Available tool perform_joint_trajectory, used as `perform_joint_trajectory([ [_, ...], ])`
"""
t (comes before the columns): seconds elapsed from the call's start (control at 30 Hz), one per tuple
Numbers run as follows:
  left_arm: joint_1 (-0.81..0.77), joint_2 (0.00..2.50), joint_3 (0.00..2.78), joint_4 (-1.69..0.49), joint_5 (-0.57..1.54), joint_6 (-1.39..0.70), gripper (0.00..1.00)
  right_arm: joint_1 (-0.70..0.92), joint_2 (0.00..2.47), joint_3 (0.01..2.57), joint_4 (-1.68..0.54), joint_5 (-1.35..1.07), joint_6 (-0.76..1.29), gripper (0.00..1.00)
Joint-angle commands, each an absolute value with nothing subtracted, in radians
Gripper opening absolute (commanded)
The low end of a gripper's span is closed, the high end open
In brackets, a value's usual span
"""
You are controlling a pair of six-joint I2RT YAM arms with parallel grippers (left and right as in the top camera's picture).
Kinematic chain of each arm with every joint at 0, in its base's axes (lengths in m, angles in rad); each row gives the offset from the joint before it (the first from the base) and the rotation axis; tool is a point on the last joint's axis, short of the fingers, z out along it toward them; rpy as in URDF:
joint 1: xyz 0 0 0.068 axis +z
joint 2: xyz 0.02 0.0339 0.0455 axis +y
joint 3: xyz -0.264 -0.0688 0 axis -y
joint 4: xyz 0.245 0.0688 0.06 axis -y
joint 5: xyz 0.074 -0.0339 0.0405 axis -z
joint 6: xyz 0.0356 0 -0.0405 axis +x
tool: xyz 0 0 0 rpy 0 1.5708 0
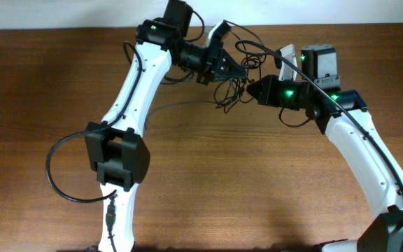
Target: Untangle cables
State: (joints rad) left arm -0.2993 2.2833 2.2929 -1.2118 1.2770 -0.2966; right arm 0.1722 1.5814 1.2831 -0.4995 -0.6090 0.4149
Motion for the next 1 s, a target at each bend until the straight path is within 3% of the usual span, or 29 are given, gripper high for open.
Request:
perform_joint_trajectory([
  [0.0,-0.239,2.272,2.317,-1.213,1.028,-0.299,0.0,0.113,1.534,1.295,-0.551,-0.585,0.408,0.04],
  [0.13,-0.18,2.272,2.317,-1.252,0.757,-0.295,0.0,-0.007,1.43,1.295,-0.69,-0.488,0.405,0.04],
  [0.27,-0.134,2.272,2.317,-1.284,0.709,-0.177,0.0,-0.159,1.356,1.295,-0.776,-0.482,0.397,0.04],
  [0.4,-0.106,2.272,2.317,-1.334,0.627,-0.106,0.0,-0.251,1.314,1.295,-0.797,-0.529,0.372,0.04],
  [0.67,-0.089,2.272,2.317,-1.405,0.17,-0.051,0.0,-0.503,1.229,1.296,-0.817,-0.707,0.347,0.04],
  [0.97,-0.089,2.272,2.317,-1.399,-0.185,-0.051,0.0,-0.648,1.227,1.356,-0.957,-0.749,0.279,0.04],
])
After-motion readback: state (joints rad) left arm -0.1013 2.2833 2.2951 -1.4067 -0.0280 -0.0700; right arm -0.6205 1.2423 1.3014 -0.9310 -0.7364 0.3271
